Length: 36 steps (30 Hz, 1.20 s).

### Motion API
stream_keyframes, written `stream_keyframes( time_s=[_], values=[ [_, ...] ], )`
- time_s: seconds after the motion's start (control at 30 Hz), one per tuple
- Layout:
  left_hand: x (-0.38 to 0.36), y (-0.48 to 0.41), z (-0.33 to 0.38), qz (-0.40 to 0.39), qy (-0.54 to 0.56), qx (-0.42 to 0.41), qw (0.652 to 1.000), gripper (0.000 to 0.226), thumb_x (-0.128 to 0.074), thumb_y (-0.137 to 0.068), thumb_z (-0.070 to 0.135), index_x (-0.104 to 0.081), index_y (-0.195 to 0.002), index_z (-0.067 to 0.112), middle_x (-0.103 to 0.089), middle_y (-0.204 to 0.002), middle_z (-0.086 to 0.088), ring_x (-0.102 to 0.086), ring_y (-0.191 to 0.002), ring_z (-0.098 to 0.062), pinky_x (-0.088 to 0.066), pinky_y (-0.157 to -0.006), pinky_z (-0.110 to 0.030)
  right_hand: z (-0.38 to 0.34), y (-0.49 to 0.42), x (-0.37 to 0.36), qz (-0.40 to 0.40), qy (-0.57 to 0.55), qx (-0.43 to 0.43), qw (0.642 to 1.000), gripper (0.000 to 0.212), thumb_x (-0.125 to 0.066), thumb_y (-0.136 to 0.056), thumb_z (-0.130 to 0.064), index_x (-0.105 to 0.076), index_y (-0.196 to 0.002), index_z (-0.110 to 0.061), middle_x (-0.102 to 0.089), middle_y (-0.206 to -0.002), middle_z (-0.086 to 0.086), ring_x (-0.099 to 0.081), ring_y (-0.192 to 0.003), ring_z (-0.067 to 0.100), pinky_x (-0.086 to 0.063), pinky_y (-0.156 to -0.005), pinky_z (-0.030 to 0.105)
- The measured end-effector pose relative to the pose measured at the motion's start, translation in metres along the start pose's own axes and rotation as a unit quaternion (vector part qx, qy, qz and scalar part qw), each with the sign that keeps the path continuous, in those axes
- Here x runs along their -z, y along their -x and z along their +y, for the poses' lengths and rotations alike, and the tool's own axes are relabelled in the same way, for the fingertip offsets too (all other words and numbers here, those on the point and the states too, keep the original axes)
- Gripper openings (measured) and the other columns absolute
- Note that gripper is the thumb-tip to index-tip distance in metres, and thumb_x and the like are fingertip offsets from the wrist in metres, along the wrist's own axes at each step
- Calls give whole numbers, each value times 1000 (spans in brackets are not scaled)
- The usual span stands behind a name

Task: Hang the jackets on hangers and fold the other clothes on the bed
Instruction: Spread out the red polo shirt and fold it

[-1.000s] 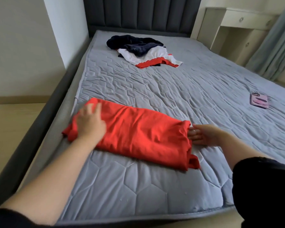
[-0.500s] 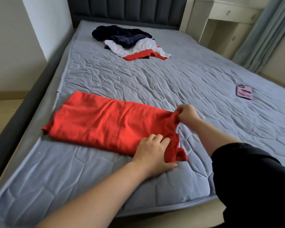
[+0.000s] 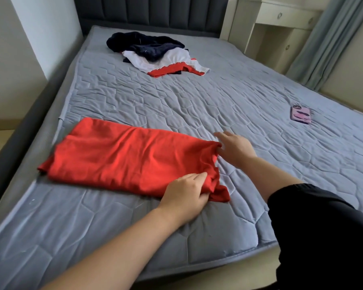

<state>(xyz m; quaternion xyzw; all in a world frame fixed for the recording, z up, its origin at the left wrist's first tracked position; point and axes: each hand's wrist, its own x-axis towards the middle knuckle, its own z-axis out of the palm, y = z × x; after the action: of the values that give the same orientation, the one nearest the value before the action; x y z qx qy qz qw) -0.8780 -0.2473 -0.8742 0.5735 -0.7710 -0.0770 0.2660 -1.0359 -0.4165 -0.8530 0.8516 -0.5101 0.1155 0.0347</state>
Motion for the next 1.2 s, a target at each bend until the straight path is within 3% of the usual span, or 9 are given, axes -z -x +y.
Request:
stream_keyframes(
  time_s=[0.13, 0.33, 0.47, 0.57, 0.63, 0.73, 0.9, 1.07, 1.2],
  values=[
    [10, -3, 2, 77, 63, 36, 994, 34, -59, -89, 24, -63, -120, 10, -69, -110, -10, -62, -103, -31, -48, -83, -38, -8, 0, 5, 58, 43, 65, 995, 20, -52, -92, -13, -68, -88, -3, -64, -89, 13, -62, -82, 35, -48, -65, 45],
    [8, -10, 4, 79, -5, -11, 997, 37, -70, -80, 22, -68, -112, 3, -68, -115, -12, -64, -109, -28, -48, -92, -37, -3, -8, 0, -68, -6, -173, 983, 23, -47, -92, -17, -67, -92, -6, -65, -98, 14, -62, -90, 33, -38, -62, 30],
    [-6, -3, -2, 4, -101, -28, 995, 49, -86, -63, 29, -72, -103, 6, -72, -107, -8, -68, -101, -21, -53, -84, -33, 2, -13, 2, -163, -295, -349, 874, 38, -42, -93, -27, -63, -78, 0, -60, -64, 14, -61, -59, 30, -45, -50, 24],
    [-7, -7, -4, -1, -40, -5, 999, 44, -63, -89, 28, -59, -128, 8, -59, -132, -8, -52, -126, -22, -35, -105, -32, 1, -13, 7, -276, -423, -386, 772, 65, -43, -90, -57, -63, -69, 1, -61, -60, 15, -58, -47, 26, -51, -50, 27],
    [-8, -10, -5, 28, -20, 24, 999, 39, -54, -94, 31, -58, -127, 11, -59, -131, -7, -51, -125, -22, -32, -103, -31, -7, -11, 6, -341, -403, -340, 778, 59, -54, -87, -58, -63, -69, -3, -62, -57, 12, -61, -47, 24, -51, -49, 27],
    [-5, -15, 1, 54, 18, 30, 998, 39, -58, -92, 30, -61, -122, 7, -62, -126, -11, -57, -118, -26, -38, -99, -34, -16, -19, 4, -206, -421, -309, 828, 29, -61, -91, -29, -60, -76, -4, -61, -50, 8, -60, -39, 16, -51, -43, 24],
    [-21, -11, -2, -102, -117, -6, 988, 57, -40, -98, 43, -28, -148, 18, -25, -157, 2, -17, -145, -13, -9, -114, -29, -15, -18, 2, -165, -164, -244, 942, 48, -43, -98, -35, -52, -63, -5, -63, -59, 16, -66, -55, 26, -56, -60, 30],
    [-24, -4, -1, -156, -134, -18, 978, 67, -33, -98, 49, -12, -152, 15, -8, -161, 0, -2, -147, -15, -1, -117, -36, -19, -9, -1, -178, -202, -297, 916, 63, -36, -101, -45, -56, -62, 0, -60, -45, 12, -57, -36, 20, -44, -39, 22],
    [-14, -5, -11, -183, -69, -26, 980, 66, -34, -98, 50, -19, -151, 14, -12, -160, -1, -5, -147, -13, -3, -118, -32, -28, -5, -4, -295, -403, -381, 778, 53, -57, -86, -61, -55, -100, -9, -68, -92, 17, -68, -77, 27, -55, -54, 32]
  ],
)
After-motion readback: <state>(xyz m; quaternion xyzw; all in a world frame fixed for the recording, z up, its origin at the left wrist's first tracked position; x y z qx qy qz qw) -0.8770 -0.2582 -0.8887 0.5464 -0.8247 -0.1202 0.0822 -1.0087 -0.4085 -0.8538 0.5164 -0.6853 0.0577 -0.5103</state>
